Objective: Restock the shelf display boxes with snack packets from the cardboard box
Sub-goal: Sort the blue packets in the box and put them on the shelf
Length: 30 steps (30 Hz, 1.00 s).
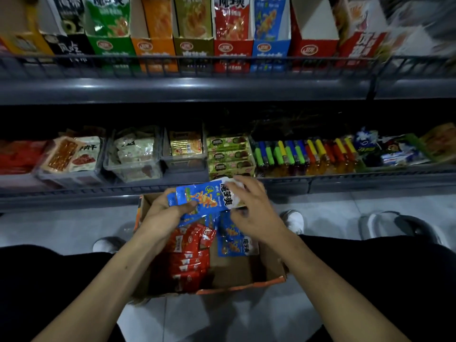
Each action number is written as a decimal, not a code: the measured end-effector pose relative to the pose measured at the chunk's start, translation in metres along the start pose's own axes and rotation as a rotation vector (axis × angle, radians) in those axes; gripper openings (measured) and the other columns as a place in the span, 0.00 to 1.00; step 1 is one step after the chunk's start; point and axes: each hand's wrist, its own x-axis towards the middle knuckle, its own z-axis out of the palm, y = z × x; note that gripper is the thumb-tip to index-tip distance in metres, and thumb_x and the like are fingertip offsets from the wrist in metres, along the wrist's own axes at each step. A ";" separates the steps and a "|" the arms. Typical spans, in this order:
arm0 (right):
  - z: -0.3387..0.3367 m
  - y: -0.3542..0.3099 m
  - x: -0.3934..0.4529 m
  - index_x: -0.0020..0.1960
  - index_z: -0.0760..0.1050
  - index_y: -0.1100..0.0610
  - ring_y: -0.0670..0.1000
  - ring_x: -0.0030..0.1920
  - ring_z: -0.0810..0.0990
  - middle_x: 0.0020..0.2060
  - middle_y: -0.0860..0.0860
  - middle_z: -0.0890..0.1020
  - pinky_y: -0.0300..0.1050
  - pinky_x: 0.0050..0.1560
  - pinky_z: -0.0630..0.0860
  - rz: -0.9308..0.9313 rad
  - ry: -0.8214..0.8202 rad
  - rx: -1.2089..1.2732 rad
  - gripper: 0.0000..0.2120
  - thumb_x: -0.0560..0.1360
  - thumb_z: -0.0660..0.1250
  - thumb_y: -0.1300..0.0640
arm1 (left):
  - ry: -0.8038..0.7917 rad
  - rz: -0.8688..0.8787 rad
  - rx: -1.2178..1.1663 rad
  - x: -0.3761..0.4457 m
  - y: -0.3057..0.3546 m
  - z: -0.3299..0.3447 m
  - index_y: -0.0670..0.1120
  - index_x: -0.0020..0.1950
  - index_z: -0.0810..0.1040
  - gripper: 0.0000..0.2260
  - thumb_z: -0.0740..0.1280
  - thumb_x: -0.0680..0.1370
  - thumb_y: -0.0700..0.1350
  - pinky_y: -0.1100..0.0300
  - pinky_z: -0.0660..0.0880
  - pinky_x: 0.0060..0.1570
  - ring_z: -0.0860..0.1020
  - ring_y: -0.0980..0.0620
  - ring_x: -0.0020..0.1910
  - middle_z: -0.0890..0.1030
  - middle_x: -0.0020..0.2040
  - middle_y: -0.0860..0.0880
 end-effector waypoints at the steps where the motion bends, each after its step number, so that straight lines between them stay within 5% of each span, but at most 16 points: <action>1: -0.008 -0.005 0.002 0.74 0.64 0.49 0.49 0.72 0.61 0.72 0.48 0.64 0.55 0.70 0.66 0.134 0.007 0.131 0.30 0.74 0.67 0.53 | -0.031 0.016 0.021 0.000 0.005 -0.003 0.46 0.52 0.77 0.11 0.71 0.73 0.34 0.52 0.78 0.48 0.84 0.46 0.45 0.85 0.46 0.44; 4: -0.029 -0.021 0.009 0.73 0.61 0.45 0.45 0.63 0.73 0.65 0.44 0.72 0.47 0.62 0.74 0.423 0.030 0.499 0.35 0.71 0.75 0.50 | -0.123 0.049 0.032 -0.002 0.019 -0.005 0.45 0.54 0.77 0.12 0.70 0.73 0.34 0.50 0.76 0.52 0.83 0.45 0.50 0.85 0.49 0.44; 9: -0.039 -0.038 0.019 0.56 0.76 0.52 0.49 0.49 0.84 0.48 0.49 0.85 0.46 0.50 0.81 0.485 0.079 0.723 0.17 0.70 0.76 0.61 | -0.259 0.128 0.132 -0.009 0.033 0.002 0.48 0.51 0.74 0.16 0.67 0.73 0.28 0.51 0.75 0.50 0.81 0.45 0.50 0.83 0.48 0.44; 14: -0.062 -0.049 0.033 0.50 0.74 0.48 0.48 0.47 0.83 0.46 0.47 0.83 0.49 0.48 0.82 0.426 0.075 0.544 0.16 0.69 0.77 0.59 | -0.267 0.173 0.357 -0.012 0.059 0.004 0.50 0.52 0.77 0.08 0.71 0.75 0.42 0.61 0.77 0.34 0.84 0.50 0.40 0.85 0.43 0.50; 18: -0.078 -0.058 0.050 0.52 0.73 0.53 0.48 0.45 0.83 0.46 0.49 0.83 0.49 0.44 0.82 0.372 0.133 0.408 0.20 0.65 0.80 0.56 | -0.353 0.180 0.456 -0.005 0.078 0.006 0.47 0.53 0.80 0.07 0.70 0.76 0.44 0.60 0.79 0.34 0.84 0.48 0.42 0.85 0.46 0.47; 21: -0.084 -0.065 0.061 0.58 0.73 0.57 0.50 0.47 0.85 0.48 0.53 0.84 0.44 0.43 0.82 0.467 0.273 0.769 0.24 0.67 0.78 0.62 | -0.346 0.232 0.380 0.002 0.086 0.011 0.45 0.52 0.81 0.08 0.70 0.74 0.44 0.56 0.81 0.38 0.84 0.46 0.42 0.85 0.45 0.44; 24: -0.082 -0.071 0.064 0.56 0.76 0.59 0.53 0.47 0.85 0.50 0.56 0.84 0.48 0.46 0.82 0.491 0.243 1.181 0.16 0.70 0.74 0.67 | -0.311 0.246 0.228 0.007 0.090 0.022 0.46 0.49 0.82 0.05 0.70 0.74 0.41 0.59 0.80 0.34 0.83 0.49 0.40 0.85 0.45 0.44; 27: -0.073 -0.076 0.064 0.52 0.78 0.59 0.56 0.49 0.85 0.49 0.56 0.85 0.56 0.51 0.81 0.443 0.169 1.079 0.12 0.70 0.73 0.68 | -0.268 0.285 0.237 0.007 0.091 0.032 0.47 0.47 0.82 0.05 0.69 0.75 0.38 0.58 0.81 0.33 0.84 0.50 0.37 0.85 0.41 0.47; 30: -0.066 -0.079 0.068 0.47 0.80 0.58 0.55 0.47 0.85 0.45 0.55 0.86 0.55 0.49 0.82 0.451 0.281 0.998 0.10 0.69 0.74 0.69 | -0.190 0.333 0.330 0.007 0.091 0.037 0.49 0.46 0.82 0.05 0.69 0.77 0.40 0.53 0.81 0.37 0.84 0.49 0.38 0.85 0.40 0.49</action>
